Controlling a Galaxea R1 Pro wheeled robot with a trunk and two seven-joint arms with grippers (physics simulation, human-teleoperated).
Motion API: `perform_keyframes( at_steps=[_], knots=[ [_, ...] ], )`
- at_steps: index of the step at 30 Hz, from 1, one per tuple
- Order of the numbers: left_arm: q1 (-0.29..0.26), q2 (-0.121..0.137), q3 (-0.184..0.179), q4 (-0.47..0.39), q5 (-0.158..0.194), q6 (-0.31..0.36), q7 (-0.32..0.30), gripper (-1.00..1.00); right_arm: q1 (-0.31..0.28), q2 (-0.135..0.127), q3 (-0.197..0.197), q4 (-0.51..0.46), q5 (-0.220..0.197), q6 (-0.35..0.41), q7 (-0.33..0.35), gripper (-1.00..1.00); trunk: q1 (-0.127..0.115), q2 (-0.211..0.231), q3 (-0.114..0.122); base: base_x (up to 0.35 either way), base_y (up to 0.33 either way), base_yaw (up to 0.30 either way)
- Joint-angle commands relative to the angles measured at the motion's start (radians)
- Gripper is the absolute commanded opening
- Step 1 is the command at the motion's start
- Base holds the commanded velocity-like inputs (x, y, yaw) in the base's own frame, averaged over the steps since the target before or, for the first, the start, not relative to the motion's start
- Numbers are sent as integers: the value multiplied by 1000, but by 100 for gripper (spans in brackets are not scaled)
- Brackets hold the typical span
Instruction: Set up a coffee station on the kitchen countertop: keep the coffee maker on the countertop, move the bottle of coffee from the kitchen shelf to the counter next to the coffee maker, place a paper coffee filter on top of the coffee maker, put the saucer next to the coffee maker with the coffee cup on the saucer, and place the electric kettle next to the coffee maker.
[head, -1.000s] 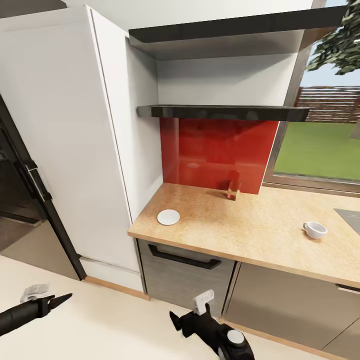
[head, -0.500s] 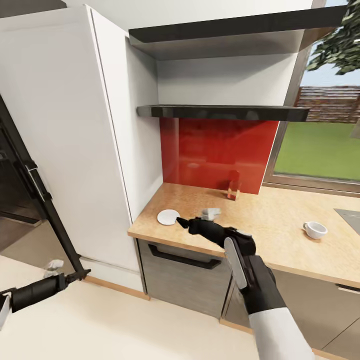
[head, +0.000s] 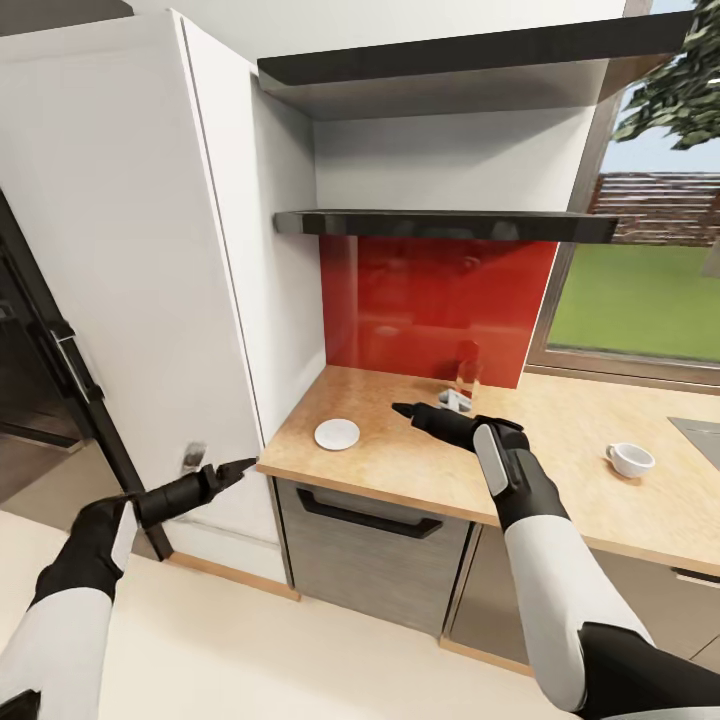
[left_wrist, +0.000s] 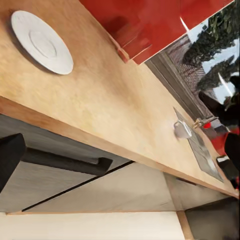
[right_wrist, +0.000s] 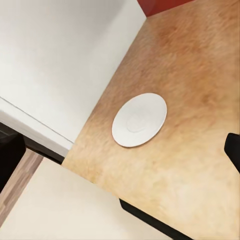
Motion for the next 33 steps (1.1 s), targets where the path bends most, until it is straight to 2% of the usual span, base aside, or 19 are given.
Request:
perform_keyframes(
  at_steps=[1, 3, 5, 10, 19, 30, 33],
  knots=[
    [-13, -8, 2, 0, -2, 38, 3, 100, -1, 1, -5, -1, -1, 7, 4, 100, 1, -2, -2, 0, 0, 0],
    [-35, -25, 3, 0, -3, 86, 33, 100, -1, 1, -4, -1, 0, 8, 4, 100, 1, -2, -2, 0, 0, 0],
    [-46, -39, 5, 0, -2, 105, 72, 100, -1, 0, -3, 0, 0, 8, 4, 100, 1, -2, -2, 0, 0, 0],
    [-55, -87, 11, -1, 5, 123, 193, 100, -1, -3, -3, 2, 0, 8, 5, 100, 1, -2, -2, 0, 0, 0],
    [-45, -114, 13, -46, 7, 126, 221, 100, -1, -4, -3, 3, 0, 21, 5, 100, 1, -2, -2, 108, -69, 0],
    [-45, -117, 13, -51, 10, 126, 221, 100, 0, -4, -1, 6, 0, 51, 7, 100, 1, -2, -2, 64, -36, 0],
    [-44, -117, 13, -49, 33, 126, 221, 100, 0, -4, 0, 7, 1, 51, 7, 100, 1, -2, -2, 289, 0, 0]
  ],
)
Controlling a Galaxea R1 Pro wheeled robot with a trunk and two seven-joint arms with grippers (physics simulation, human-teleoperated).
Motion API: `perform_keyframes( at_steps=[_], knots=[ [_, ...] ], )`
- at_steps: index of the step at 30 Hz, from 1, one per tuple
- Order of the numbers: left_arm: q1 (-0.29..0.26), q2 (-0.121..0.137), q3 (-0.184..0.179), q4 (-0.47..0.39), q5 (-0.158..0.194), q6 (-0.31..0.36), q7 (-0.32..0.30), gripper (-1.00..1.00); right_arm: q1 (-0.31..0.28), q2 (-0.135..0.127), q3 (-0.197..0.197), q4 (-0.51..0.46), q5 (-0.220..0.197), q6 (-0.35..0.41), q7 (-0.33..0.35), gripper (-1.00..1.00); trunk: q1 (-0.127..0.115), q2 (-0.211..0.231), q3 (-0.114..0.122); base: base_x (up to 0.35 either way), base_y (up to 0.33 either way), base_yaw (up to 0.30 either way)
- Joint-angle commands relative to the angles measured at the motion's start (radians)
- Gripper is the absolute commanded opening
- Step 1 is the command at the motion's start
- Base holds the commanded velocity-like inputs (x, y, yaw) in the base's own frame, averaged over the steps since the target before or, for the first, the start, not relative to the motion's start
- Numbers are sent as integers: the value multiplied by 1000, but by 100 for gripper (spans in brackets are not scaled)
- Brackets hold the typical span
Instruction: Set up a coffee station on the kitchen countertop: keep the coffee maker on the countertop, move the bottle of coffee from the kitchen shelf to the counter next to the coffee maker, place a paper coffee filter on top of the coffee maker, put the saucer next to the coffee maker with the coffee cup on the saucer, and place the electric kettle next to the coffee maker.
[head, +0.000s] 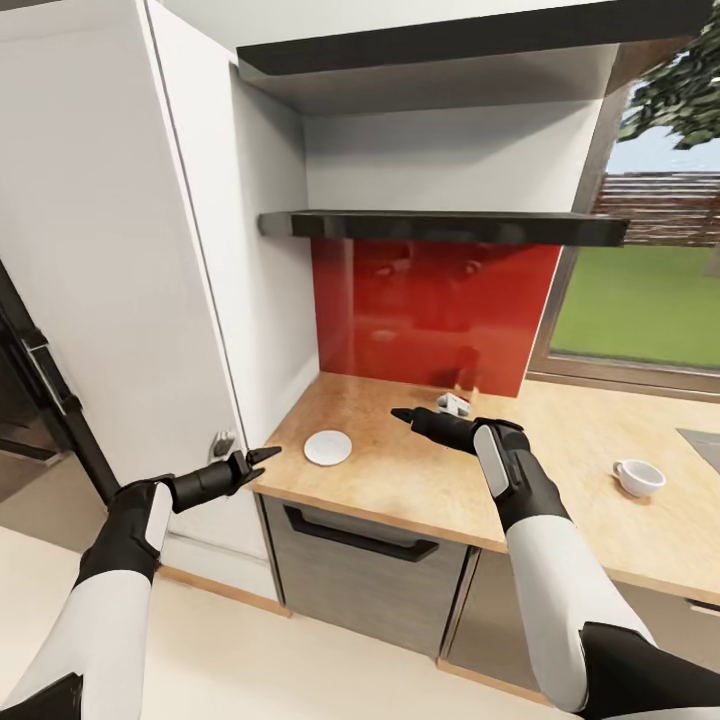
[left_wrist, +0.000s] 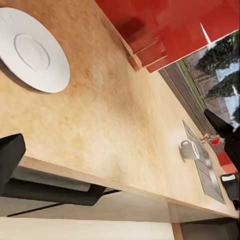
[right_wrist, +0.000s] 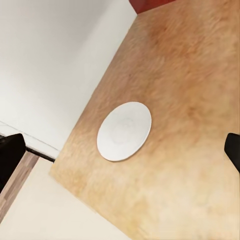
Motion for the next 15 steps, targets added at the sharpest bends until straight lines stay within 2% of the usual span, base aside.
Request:
perform_keyframes(
  at_steps=[1, 2, 3, 9, 15],
  knots=[
    [-1, 0, 2, 0, 10, 8, -1, 100, -1, 1, -5, 1, 1, 6, 4, 100, 1, -2, -2, 314, 0, 0],
    [-1, 0, 1, 0, 13, 8, -1, 100, -1, 1, -5, 4, 1, 6, 4, 100, 1, -2, -2, 319, 0, 0],
    [0, 0, 0, 0, 24, 8, -1, 100, -1, 1, -4, 50, 0, 6, 4, 100, 1, -2, -2, 174, 0, 0],
    [-1, 0, 0, 0, 26, 8, -1, 100, -1, 2, -4, 68, 0, 6, 14, 100, 1, -2, -2, 56, 0, 0],
    [0, -3, -1, 0, 26, 8, -1, 100, -1, 1, -6, 71, 3, 6, 110, 100, 1, -2, -2, 47, -16, 0]
  ],
)
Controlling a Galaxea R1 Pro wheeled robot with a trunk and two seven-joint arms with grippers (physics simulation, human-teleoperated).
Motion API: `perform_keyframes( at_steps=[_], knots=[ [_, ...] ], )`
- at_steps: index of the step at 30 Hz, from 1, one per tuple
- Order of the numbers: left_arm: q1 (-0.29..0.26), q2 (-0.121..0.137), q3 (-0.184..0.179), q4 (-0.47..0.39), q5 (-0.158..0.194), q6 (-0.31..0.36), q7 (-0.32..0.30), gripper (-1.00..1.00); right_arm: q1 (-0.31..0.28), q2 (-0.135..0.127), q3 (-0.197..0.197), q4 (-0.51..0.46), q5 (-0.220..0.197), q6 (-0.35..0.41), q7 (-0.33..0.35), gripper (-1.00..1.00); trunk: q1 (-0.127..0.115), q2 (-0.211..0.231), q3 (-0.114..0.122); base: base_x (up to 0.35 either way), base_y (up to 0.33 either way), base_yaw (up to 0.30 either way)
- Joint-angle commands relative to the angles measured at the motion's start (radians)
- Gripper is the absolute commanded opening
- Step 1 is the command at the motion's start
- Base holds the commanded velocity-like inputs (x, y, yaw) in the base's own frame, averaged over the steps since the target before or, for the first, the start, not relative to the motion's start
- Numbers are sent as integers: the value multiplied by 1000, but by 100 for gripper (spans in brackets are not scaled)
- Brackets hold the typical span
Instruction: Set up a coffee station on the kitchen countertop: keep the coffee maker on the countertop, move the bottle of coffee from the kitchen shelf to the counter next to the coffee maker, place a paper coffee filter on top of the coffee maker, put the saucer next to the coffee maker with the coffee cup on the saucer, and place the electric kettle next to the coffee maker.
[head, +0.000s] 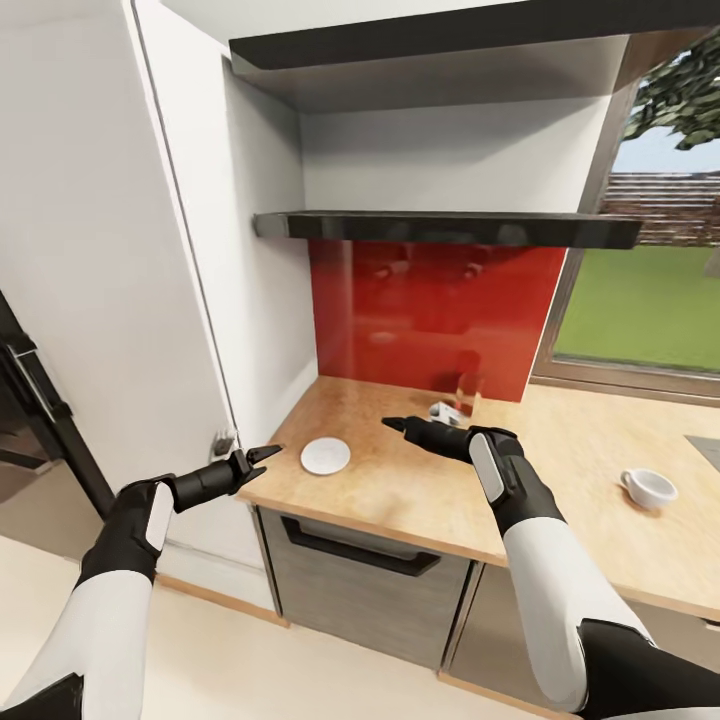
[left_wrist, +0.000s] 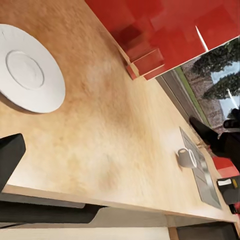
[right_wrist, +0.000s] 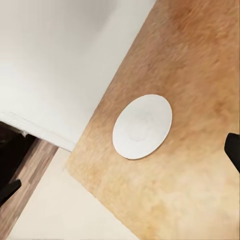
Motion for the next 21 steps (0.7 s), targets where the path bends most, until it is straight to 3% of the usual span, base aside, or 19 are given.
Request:
perform_keyframes(
  at_steps=[1, 7, 21],
  knots=[
    [-1, -3, 1, 0, 4, 9, 0, 100, -1, 1, -5, -1, 0, 7, 9, 100, 1, -2, -2, 173, -106, 0],
    [-1, -13, 1, 0, 5, 8, 6, 100, -1, 1, -5, -1, 2, 7, 20, 100, 1, -2, -2, 174, -122, 0],
    [-1, -30, 1, 4, 3, 9, 11, 100, -1, 1, -5, 38, 4, 7, 20, 100, 1, -2, -2, 41, -8, 0]
  ],
)
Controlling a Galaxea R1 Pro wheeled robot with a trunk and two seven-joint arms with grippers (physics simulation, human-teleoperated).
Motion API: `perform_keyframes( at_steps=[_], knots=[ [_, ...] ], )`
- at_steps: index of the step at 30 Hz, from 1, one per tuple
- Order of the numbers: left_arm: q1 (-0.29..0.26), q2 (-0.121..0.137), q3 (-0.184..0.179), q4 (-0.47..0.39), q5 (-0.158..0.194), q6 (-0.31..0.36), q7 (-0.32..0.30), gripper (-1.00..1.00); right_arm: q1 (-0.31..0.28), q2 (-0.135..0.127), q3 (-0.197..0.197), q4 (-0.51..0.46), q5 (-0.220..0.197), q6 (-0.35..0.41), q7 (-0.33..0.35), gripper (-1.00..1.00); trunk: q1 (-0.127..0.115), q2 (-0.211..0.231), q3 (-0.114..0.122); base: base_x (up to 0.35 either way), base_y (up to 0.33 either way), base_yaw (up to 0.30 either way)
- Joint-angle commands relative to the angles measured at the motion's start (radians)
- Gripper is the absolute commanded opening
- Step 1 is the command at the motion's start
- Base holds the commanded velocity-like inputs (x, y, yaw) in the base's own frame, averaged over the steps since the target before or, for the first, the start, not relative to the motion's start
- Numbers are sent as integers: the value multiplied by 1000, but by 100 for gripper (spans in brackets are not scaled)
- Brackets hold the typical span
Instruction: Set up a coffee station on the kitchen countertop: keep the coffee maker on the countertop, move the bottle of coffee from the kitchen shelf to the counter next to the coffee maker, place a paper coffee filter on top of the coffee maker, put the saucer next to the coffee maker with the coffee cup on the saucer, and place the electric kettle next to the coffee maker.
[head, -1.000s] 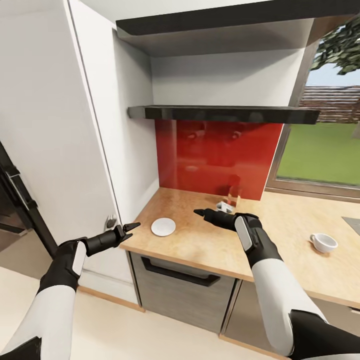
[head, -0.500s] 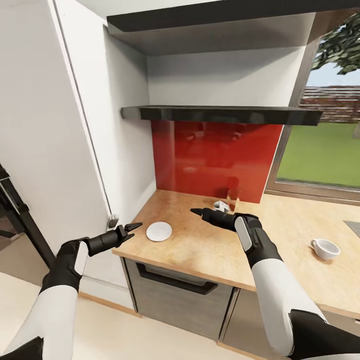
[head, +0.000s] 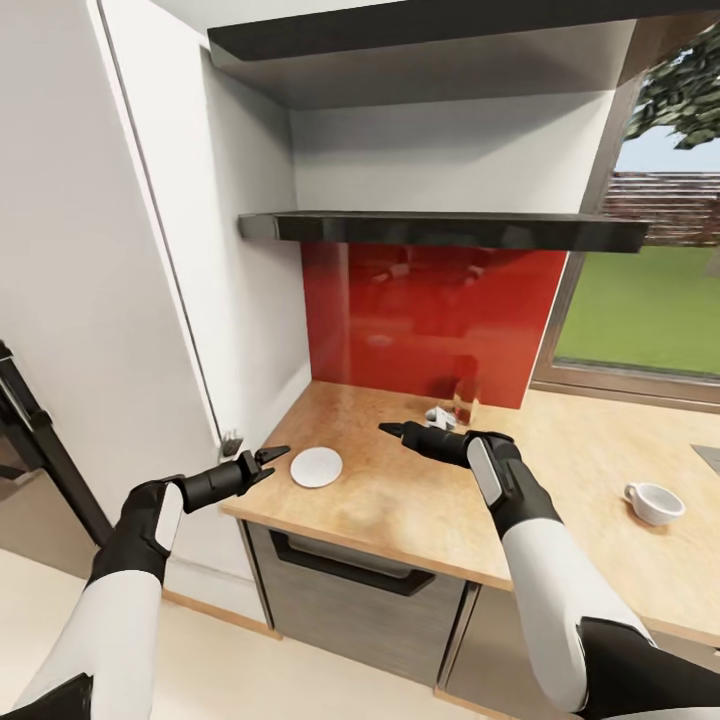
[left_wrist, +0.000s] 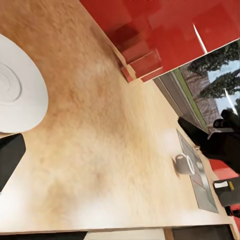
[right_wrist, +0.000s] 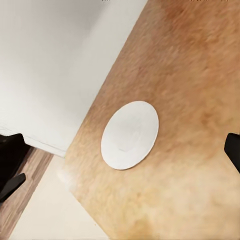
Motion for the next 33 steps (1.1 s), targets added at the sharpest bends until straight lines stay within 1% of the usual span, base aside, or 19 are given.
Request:
perform_keyframes(
  at_steps=[1, 4, 5, 8, 12, 14, 17, 26, 33],
  knots=[
    [-1, -1, 4, 2, 2, 8, -1, 100, -1, 1, -5, 4, -1, 7, 3, 100, 1, -2, -2, 153, 0, 0],
    [-1, -1, 4, 8, 1, 7, 0, 100, -1, 1, -5, 12, -1, 7, 3, 100, 1, -2, -2, 196, 0, 0],
    [0, -1, 4, 12, 1, 7, 14, 100, -1, 2, -5, 65, -3, 7, 4, 100, 1, -2, -2, 78, 0, 0],
    [0, -2, 4, 13, 2, 7, 22, 100, -1, 3, -5, 86, -4, 7, 5, 100, 1, -2, -2, 30, 0, 0],
    [0, -15, 3, 13, 2, 6, 29, 100, -1, 3, -5, 91, -5, 7, 5, 100, 1, -2, -2, 8, 0, 0],
    [0, -26, 2, 13, 2, 4, 41, 100, -1, 5, -4, 93, -6, 7, 7, 100, 1, -2, -2, 78, 0, 0],
    [0, -31, 2, 13, 2, 4, 46, 100, -1, 6, -5, 93, -7, 7, 6, 100, 1, -2, -2, 167, 0, 0],
    [0, -30, 3, 14, 0, 2, 48, 100, -1, 8, -5, 93, -7, 7, 6, 100, 1, -2, -2, 35, 0, -13],
    [2, -30, 3, 15, 1, 2, 73, 100, -1, 10, -4, 94, -7, 7, 6, 100, 1, -2, -2, 238, 0, -210]
  ],
)
